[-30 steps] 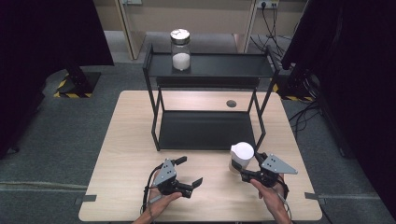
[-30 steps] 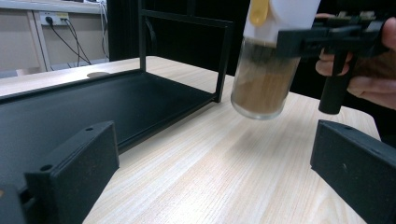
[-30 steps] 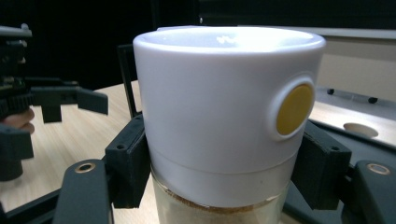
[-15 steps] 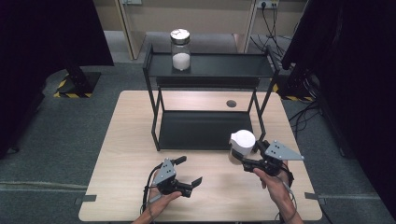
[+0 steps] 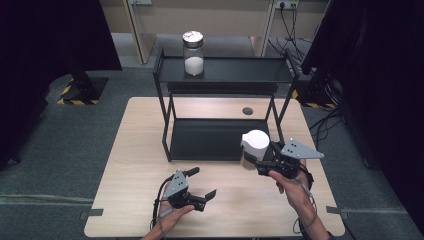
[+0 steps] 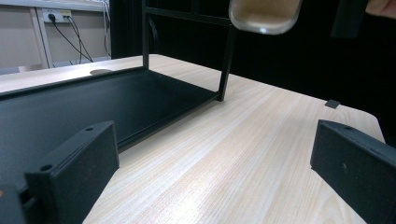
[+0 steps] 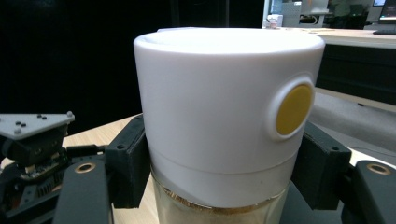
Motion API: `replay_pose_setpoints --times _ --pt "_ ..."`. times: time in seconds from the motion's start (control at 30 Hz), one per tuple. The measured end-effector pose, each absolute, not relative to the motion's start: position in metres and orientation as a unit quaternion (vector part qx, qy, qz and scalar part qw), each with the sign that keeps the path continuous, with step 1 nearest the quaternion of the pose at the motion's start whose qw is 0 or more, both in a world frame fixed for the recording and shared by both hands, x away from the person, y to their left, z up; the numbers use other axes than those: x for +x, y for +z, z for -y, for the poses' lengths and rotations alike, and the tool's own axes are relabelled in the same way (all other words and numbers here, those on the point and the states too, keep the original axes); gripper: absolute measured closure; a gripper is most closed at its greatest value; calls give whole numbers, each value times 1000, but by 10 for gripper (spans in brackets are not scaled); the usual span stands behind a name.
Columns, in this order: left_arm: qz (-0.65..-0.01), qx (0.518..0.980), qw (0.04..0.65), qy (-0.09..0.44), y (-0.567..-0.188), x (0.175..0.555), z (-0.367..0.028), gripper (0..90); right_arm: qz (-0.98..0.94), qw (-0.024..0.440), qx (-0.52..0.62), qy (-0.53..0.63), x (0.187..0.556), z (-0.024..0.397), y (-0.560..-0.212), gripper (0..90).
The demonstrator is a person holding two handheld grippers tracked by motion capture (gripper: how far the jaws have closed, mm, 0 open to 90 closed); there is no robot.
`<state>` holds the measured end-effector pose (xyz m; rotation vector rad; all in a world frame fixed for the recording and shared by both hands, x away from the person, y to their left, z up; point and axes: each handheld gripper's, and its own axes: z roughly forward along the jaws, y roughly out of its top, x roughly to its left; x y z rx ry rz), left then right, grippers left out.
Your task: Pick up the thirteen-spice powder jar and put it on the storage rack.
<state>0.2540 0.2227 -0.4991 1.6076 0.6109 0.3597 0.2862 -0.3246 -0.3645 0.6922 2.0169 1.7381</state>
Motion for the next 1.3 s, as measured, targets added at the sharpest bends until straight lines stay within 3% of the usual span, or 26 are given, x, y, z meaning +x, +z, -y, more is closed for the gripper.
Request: replay_pose_setpoints --times 0.37,0.8,1.3 --pt "-270 703 638 158 -500 254 -223 3 -722 195 234 621 300 318 -328 309" --pt "-269 704 638 157 -499 254 -223 3 -722 164 222 635 322 309 -283 309" --pt "-269 705 638 155 -499 254 -223 3 -722 189 219 629 338 295 -238 309"
